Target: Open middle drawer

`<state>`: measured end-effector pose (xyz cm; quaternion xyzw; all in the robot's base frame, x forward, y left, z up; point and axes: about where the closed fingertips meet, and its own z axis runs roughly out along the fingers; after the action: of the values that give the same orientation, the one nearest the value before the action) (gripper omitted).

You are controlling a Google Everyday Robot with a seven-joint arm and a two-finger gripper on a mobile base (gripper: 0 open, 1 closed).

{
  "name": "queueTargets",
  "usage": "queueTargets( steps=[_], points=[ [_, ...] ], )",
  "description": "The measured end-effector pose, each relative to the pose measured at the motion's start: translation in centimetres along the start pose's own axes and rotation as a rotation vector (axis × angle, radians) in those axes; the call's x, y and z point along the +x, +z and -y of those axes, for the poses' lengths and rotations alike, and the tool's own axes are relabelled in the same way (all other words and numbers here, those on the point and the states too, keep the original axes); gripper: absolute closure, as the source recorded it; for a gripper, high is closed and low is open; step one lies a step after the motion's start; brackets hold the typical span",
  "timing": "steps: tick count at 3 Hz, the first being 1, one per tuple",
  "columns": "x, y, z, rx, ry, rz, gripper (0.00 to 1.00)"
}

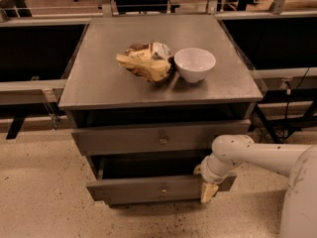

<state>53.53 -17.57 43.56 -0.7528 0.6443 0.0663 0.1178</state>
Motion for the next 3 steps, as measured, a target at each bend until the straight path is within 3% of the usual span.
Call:
queueTargets(
  steps=[1, 3],
  points=[
    [0.0, 0.4, -0.2, -0.01, -0.003, 0.0, 0.0],
    [-0.2, 1.5, -0.5, -0.042, -0.028, 0.01, 0.0]
  ],
)
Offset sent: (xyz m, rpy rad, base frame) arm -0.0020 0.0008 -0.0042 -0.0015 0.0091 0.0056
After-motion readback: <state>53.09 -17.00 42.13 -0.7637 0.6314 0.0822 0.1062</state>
